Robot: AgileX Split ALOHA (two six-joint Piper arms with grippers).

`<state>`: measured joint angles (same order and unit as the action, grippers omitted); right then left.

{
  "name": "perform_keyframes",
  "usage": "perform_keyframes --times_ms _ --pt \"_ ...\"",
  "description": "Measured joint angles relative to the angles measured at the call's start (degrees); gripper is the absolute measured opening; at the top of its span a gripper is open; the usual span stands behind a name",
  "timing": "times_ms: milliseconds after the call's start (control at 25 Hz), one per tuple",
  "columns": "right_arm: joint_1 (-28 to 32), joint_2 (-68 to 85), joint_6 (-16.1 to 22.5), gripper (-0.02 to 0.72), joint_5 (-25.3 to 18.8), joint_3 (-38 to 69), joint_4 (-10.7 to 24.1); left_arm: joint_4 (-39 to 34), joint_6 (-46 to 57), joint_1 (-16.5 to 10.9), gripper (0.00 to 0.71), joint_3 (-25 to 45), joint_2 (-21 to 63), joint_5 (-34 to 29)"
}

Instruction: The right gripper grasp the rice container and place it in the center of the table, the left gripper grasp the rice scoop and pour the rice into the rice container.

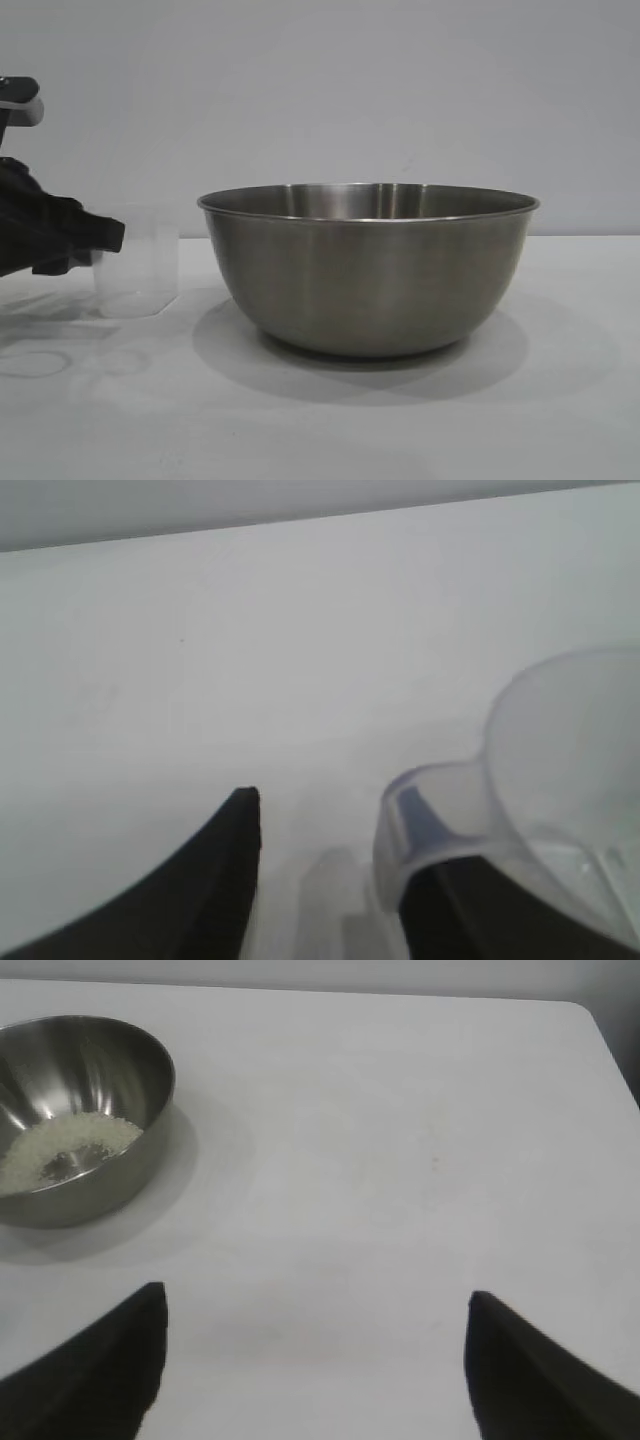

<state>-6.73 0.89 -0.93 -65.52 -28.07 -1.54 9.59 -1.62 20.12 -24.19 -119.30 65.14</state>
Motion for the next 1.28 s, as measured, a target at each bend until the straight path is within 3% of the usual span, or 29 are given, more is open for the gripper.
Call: perform_keyframes --times_ms 240,320,760,1080,1280 --pt "0.0 0.0 0.0 0.557 0.0 0.0 0.0 -4.3 0.0 0.0 0.309 6.3 7.3 0.0" --pt "0.0 0.0 0.0 0.557 0.0 0.0 0.0 -4.5 -0.1 0.0 0.309 6.9 11.7 -3.1" --pt "0.0 0.0 0.0 0.557 0.0 0.0 0.0 -4.5 0.2 0.0 0.309 5.4 37.4 -35.7" --pt "0.0 0.0 0.0 0.557 0.0 0.0 0.0 -4.6 1.4 0.0 0.309 -4.9 50.1 -64.8" --pt "0.0 0.0 0.0 0.557 0.0 0.0 0.0 -4.6 0.5 0.0 0.309 -11.6 58.4 -79.8"
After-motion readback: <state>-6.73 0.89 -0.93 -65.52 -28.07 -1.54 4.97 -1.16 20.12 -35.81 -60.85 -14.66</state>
